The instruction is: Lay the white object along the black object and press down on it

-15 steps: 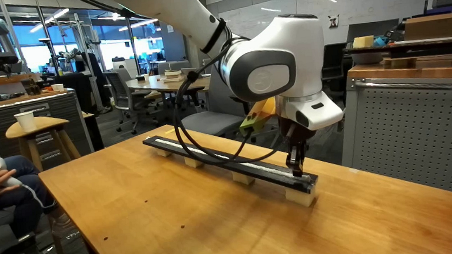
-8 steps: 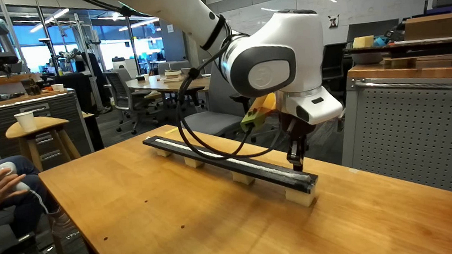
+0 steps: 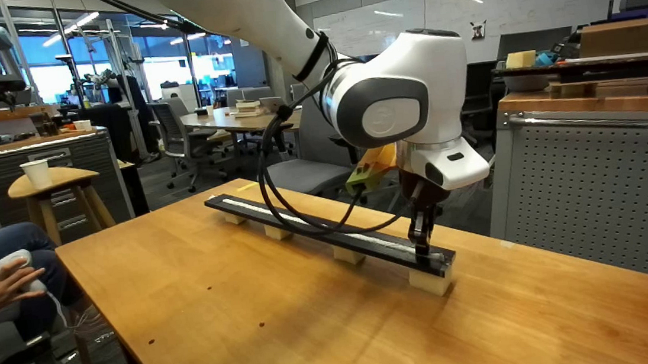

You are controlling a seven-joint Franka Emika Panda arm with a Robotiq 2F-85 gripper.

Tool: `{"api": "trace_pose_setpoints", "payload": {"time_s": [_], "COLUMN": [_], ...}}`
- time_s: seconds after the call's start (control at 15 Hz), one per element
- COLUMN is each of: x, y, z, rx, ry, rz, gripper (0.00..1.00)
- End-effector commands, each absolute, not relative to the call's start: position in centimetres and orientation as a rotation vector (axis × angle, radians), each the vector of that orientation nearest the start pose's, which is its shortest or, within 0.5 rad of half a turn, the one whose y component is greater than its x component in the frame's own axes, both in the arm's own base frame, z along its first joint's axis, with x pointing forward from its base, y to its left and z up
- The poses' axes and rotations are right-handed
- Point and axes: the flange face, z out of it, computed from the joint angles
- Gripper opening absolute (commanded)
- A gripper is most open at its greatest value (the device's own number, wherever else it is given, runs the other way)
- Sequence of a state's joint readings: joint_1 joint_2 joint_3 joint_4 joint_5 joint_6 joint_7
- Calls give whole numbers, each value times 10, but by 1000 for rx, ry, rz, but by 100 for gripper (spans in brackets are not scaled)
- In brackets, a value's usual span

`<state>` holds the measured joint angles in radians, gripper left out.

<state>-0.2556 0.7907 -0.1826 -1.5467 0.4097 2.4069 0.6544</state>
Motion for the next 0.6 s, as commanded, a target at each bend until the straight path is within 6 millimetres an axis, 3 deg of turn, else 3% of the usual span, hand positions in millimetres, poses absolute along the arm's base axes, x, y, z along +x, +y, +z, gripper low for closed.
{"api": "trace_pose_setpoints", "payload": {"time_s": [0.0,0.2,0.53], "x": [667,670,665], "y": [-286,-288,-294], "z": [183,179,192], "rx": [-2337,-2335,-2313], "ry": [1843,1839,1851], "rz": [-32,13,-15], "gripper": [0,0,0]}}
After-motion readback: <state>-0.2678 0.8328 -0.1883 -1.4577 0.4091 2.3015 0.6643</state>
